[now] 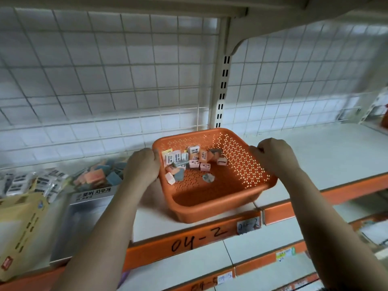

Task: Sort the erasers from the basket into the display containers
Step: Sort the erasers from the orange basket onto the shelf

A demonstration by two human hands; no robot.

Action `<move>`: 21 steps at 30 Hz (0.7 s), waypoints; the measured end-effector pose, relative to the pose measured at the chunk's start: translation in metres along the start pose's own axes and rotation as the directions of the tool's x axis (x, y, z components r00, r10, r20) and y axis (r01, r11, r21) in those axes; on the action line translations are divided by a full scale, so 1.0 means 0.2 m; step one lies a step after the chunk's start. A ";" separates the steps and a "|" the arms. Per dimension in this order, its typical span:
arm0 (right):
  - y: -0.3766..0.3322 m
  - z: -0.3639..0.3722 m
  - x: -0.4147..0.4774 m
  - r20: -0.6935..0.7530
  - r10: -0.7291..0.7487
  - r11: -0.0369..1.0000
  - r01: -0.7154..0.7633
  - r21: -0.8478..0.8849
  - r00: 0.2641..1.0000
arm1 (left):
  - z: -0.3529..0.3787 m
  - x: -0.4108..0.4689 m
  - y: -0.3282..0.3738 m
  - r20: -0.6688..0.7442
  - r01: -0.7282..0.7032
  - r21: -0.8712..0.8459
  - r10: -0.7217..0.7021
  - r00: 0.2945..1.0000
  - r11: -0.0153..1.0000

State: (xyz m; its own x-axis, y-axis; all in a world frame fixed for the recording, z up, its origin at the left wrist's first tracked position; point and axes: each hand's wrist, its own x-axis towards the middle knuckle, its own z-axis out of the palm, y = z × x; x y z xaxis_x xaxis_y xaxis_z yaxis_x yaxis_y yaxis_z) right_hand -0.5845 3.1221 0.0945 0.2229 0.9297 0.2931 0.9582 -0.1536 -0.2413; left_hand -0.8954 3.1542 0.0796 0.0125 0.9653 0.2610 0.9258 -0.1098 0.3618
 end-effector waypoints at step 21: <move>-0.13 -0.11 0.00 0.053 0.028 0.998 -0.025 -0.049 0.998 | -0.03 0.05 -0.07 0.049 0.017 0.145 -0.024 0.999 0.989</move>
State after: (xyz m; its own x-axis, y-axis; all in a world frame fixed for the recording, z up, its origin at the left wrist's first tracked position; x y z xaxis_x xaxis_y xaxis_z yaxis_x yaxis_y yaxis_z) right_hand -0.6059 3.1191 0.1218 0.2397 0.9415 0.2367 0.9599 -0.1934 -0.2029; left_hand -0.9101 3.1642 0.0821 0.0087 0.9780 0.2086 0.9708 -0.0583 0.2328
